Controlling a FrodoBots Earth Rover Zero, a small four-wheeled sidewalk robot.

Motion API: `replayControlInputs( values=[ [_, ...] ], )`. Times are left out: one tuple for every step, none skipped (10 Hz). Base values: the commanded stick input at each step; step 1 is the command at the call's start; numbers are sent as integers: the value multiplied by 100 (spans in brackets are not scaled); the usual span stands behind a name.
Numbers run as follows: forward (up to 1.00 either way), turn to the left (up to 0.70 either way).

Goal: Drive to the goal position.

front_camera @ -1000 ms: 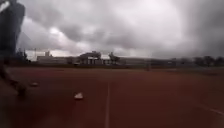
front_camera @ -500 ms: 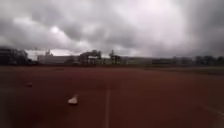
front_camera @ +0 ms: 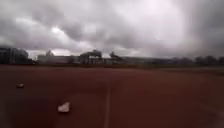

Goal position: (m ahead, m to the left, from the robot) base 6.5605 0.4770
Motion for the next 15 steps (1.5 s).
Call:
replayControlInputs(
  values=[
    [70, 0],
    [70, 0],
    [70, 0],
    [70, 0],
    [70, 0],
    [70, 0],
    [70, 0],
    [70, 0],
    [70, 0],
    [70, 0],
    [70, 0],
    [70, 0],
    [70, 0],
    [70, 0],
    [70, 0]
  ],
)
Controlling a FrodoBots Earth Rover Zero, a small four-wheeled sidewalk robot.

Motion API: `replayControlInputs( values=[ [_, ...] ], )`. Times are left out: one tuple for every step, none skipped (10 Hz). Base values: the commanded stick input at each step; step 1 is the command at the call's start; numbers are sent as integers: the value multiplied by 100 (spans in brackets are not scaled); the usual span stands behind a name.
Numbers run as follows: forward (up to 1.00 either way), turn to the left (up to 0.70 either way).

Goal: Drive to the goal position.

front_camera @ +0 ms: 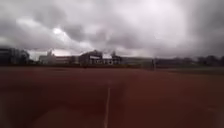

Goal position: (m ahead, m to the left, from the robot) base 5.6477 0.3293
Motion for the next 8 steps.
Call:
replayControlInputs(
  values=[
    [70, 0],
    [70, 0],
    [70, 0],
    [70, 0],
    [70, 0],
    [70, 0],
    [70, 0],
    [70, 0]
  ],
)
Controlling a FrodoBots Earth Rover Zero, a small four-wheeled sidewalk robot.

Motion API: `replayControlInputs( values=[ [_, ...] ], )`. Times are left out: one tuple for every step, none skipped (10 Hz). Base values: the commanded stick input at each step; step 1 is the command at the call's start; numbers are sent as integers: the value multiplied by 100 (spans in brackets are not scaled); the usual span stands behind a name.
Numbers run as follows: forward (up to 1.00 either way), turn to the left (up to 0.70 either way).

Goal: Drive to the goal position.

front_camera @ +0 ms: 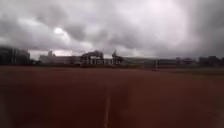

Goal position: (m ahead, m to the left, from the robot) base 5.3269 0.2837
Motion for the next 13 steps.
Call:
replayControlInputs(
  values=[
    [70, 0],
    [70, 0],
    [70, 0],
    [70, 0],
    [70, 0],
    [70, 0],
    [70, 0],
    [70, 0],
    [70, 0],
    [70, 0],
    [70, 0],
    [70, 0],
    [70, 0]
  ],
)
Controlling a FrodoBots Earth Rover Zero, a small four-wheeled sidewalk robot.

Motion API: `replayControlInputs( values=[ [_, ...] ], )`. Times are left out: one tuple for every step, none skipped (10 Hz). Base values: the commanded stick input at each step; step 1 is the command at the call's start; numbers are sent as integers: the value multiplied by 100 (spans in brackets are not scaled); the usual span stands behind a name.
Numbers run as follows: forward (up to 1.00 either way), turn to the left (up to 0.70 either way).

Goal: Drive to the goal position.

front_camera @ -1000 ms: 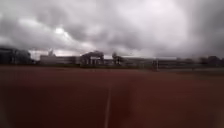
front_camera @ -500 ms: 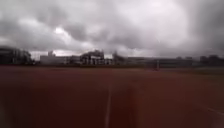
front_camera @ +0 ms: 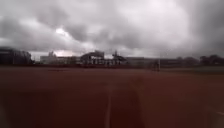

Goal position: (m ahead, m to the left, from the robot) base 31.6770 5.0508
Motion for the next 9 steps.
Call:
replayControlInputs(
  values=[
    [70, 0],
    [70, 0],
    [70, 0],
    [70, 0],
    [70, 0],
    [70, 0],
    [70, 0],
    [70, 0],
    [70, 0]
  ],
)
